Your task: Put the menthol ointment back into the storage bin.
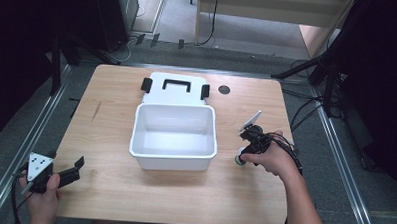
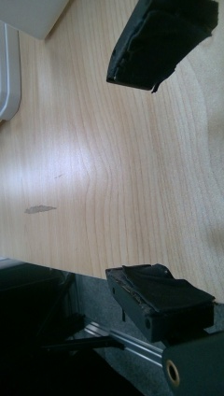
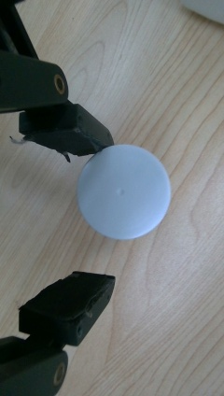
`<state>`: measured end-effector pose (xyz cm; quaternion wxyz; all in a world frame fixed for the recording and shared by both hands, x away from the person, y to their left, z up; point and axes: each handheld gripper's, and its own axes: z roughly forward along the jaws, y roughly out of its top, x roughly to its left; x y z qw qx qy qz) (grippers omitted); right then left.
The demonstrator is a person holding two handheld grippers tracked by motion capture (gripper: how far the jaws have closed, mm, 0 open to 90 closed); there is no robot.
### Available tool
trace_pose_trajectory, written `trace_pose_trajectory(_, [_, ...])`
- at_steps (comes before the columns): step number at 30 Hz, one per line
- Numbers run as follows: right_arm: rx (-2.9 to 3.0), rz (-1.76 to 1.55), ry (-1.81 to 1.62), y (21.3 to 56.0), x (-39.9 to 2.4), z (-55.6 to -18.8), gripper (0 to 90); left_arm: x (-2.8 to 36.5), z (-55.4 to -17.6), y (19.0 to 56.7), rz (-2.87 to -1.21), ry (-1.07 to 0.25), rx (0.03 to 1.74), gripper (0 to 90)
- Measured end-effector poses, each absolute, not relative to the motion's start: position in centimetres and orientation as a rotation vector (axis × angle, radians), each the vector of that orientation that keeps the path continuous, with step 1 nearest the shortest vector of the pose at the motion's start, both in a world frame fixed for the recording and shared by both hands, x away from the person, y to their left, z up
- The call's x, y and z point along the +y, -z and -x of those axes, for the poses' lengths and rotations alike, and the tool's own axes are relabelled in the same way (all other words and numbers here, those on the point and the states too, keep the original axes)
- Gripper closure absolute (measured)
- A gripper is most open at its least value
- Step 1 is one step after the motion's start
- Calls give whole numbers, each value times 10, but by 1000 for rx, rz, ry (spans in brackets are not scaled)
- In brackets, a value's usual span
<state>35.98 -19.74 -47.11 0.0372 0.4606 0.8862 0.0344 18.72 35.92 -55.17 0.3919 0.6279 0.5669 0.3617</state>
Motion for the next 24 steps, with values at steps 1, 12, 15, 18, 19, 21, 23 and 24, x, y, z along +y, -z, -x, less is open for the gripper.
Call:
trace_pose_trajectory(1, [2720, -1414, -106, 471, -197, -360, 326, 359, -187, 552, -1596, -919, 1438, 78])
trace_pose_trajectory(12, [2743, -1385, -110, 471, -186, -364, 451, 359, -187, 552, -1597, -918, 1440, 78])
trace_pose_trajectory(15, [2754, -1388, -119, 470, -184, -364, 508, 359, -187, 552, -1595, -918, 1440, 77])
trace_pose_trajectory(18, [2764, -1357, -119, 465, -183, -364, 511, 359, -187, 552, -1595, -917, 1441, 78])
trace_pose_trajectory(19, [2765, -1360, -119, 463, -182, -364, 511, 359, -187, 552, -1596, -917, 1441, 77])
trace_pose_trajectory(21, [2765, -1344, -137, 458, -181, -364, 512, 359, -187, 552, -1596, -917, 1441, 77])
trace_pose_trajectory(23, [2770, -1330, -147, 451, -180, -365, 512, 359, -187, 552, -1598, -915, 1442, 77])
trace_pose_trajectory(24, [2768, -1334, -151, 446, -179, -365, 512, 359, -187, 552, -1598, -915, 1442, 78])
